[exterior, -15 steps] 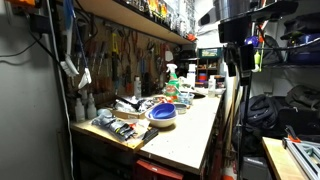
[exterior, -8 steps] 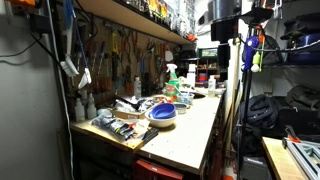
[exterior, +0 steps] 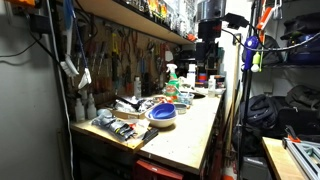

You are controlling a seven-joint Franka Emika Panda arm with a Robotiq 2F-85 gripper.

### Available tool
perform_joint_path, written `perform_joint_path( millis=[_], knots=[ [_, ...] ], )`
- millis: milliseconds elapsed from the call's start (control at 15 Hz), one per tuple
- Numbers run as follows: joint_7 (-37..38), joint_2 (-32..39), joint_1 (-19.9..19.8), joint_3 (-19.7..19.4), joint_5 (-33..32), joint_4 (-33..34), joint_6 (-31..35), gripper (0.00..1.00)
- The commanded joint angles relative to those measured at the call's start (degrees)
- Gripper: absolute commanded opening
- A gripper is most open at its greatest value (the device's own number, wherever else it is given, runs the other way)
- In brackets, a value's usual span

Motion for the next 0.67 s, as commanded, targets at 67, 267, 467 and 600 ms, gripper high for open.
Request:
perform_joint_path(
  millis=[67, 267, 467, 600],
  knots=[
    [9.05, 6.59, -1.51, 1.64, 1.13, 3.47, -0.01, 1.00],
    [20.36, 15.23, -2.97, 3.87, -0.16, 7.87, 4.15, 1.00],
    [33.14, 23.98, -3.25, 5.21, -3.69, 13.59, 5.20, 1.00],
    [39.08, 29.23, -1.79, 4.17, -5.90, 17.22, 3.44, 1.00]
  ],
)
